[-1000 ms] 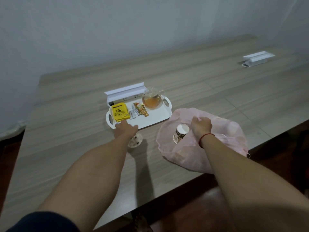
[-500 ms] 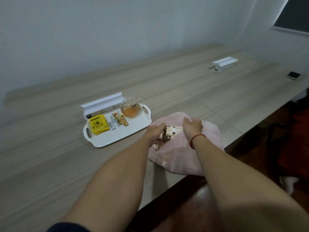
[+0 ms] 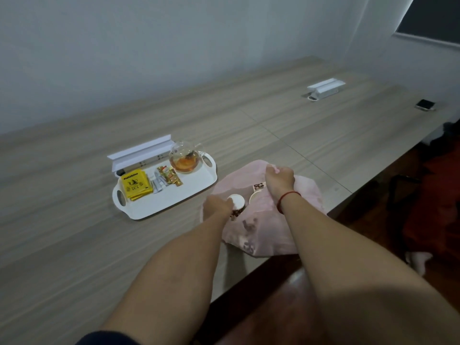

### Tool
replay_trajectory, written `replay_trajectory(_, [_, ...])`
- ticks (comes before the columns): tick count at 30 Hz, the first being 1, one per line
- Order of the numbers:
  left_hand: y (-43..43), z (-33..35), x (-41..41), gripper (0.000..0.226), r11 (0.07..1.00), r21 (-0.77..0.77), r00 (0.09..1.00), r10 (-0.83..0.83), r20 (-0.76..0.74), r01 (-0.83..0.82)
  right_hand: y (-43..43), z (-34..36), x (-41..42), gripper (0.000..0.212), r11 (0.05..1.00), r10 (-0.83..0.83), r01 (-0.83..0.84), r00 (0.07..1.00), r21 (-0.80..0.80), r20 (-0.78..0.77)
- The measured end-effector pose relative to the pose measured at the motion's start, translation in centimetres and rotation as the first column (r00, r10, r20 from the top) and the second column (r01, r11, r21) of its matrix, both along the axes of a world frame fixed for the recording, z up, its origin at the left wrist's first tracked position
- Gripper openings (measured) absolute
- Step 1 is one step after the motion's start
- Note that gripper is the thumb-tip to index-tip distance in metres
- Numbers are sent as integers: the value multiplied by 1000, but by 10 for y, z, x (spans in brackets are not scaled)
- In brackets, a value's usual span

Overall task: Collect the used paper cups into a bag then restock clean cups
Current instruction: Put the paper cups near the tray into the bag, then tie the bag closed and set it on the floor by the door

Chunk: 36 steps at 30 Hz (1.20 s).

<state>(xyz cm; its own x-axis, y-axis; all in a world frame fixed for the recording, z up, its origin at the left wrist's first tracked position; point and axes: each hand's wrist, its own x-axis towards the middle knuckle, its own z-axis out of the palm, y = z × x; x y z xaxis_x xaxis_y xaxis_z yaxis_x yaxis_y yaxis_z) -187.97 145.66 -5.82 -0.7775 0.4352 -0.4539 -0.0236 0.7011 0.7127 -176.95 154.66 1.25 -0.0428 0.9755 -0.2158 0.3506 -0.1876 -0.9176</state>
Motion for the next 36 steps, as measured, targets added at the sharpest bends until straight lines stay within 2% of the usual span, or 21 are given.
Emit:
replay_trajectory(3, [-13, -16, -20, 51, 979, -190, 995, 62, -84, -77, 1, 0, 2, 18, 1000, -7, 7, 1000, 2, 9])
replay_trajectory(5, [-16, -33, -28, 64, 963, -249, 993, 116, 29, -105, 2, -3, 2, 23, 1000, -7, 7, 1000, 9, 20])
replay_trajectory(8, [-19, -56, -31, 78, 966, -211, 936, 205, 284, -148, 1, -9, 2, 20, 1000, 1, -1, 999, 10, 37])
replay_trajectory(11, [-16, -77, -29, 68, 975, -216, 941, 113, 319, -44, -1, -16, 3, 20, 1000, -3, 3, 999, 6, 41])
replay_trajectory(13, [-18, -67, -24, 60, 977, -212, 956, 80, 281, -20, -1, -18, 6, 21, 1000, -8, 7, 999, 8, 49])
replay_trajectory(16, [-16, -38, -22, 45, 984, -179, 989, 35, 147, -8, 1, -16, 11, 14, 1000, -9, 9, 999, 4, 34])
replay_trajectory(19, [-4, 2, -18, 32, 999, -40, 998, 30, 52, -28, 4, -5, 15, 16, 1000, -11, 11, 1000, 14, 21])
replay_trajectory(23, [23, 58, -13, 33, 986, 164, 999, 8, -32, -2, 10, 16, 15, 28, 999, -8, 8, 1000, 46, 7])
replay_trajectory(26, [39, 95, -8, 38, 962, 268, 996, -25, -84, 47, 13, 34, 18, 19, 993, -9, 3, 999, 115, 50])
replay_trajectory(28, [47, 115, -9, 40, 942, 323, 993, -68, -95, 95, 16, 47, 22, 29, 984, -24, 8, 995, 176, 94])
replay_trajectory(31, [60, 134, -13, 27, 909, 391, 988, -114, -103, 145, 16, 68, 38, 25, 961, -107, 77, 989, 266, 102])
replay_trajectory(34, [51, 145, -28, 28, 922, 387, 984, 62, -168, 8, 23, 80, 57, 28, 946, -194, 165, 978, 278, 79])
replay_trajectory(36, [36, 142, -47, 30, 910, 375, 972, 219, -81, -174, 32, 88, 78, 31, 940, -280, 264, 959, 216, 49])
